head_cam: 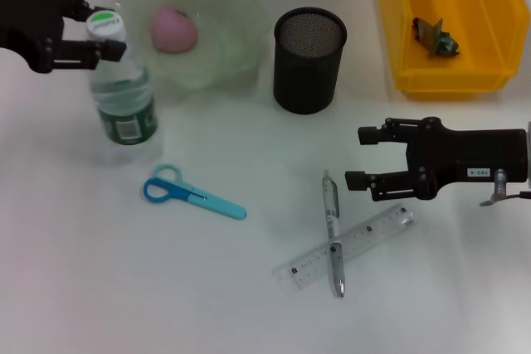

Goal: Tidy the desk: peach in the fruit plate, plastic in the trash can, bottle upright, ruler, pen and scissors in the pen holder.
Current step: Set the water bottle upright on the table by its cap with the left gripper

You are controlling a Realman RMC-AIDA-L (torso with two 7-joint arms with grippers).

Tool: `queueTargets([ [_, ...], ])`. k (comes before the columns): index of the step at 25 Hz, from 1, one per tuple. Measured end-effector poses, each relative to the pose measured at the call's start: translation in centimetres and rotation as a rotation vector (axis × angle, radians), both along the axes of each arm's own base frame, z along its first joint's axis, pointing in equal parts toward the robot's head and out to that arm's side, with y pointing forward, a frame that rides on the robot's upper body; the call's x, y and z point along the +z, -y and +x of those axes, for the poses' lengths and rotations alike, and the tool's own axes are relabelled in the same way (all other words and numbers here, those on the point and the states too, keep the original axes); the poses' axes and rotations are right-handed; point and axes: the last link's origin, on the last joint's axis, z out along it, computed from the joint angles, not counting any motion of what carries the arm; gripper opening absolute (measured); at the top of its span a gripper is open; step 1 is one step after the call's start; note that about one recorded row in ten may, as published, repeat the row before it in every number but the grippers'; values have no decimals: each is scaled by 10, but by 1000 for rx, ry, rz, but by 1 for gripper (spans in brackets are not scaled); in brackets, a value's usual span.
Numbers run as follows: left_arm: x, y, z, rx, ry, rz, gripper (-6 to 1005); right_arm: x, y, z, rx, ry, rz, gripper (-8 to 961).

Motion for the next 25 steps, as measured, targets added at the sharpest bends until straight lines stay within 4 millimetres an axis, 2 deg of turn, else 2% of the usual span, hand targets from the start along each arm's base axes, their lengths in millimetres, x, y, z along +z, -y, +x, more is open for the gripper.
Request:
queueTargets([
  [2, 2, 1, -4, 9, 30, 9, 466, 0, 0, 0, 2, 1, 1, 834],
  [3, 11, 7, -13, 18, 114, 44, 467, 0, 0, 0, 3, 1, 1, 834],
  [6, 12, 10, -19, 26, 147, 59, 470, 0, 0, 0, 6, 2, 4, 834],
  [10, 9, 11, -27, 41, 176, 83, 473, 0, -1, -2, 12, 3, 5, 833],
  [25, 1, 8, -39, 78, 185, 132, 485, 0, -2, -3, 29, 5, 11, 833],
])
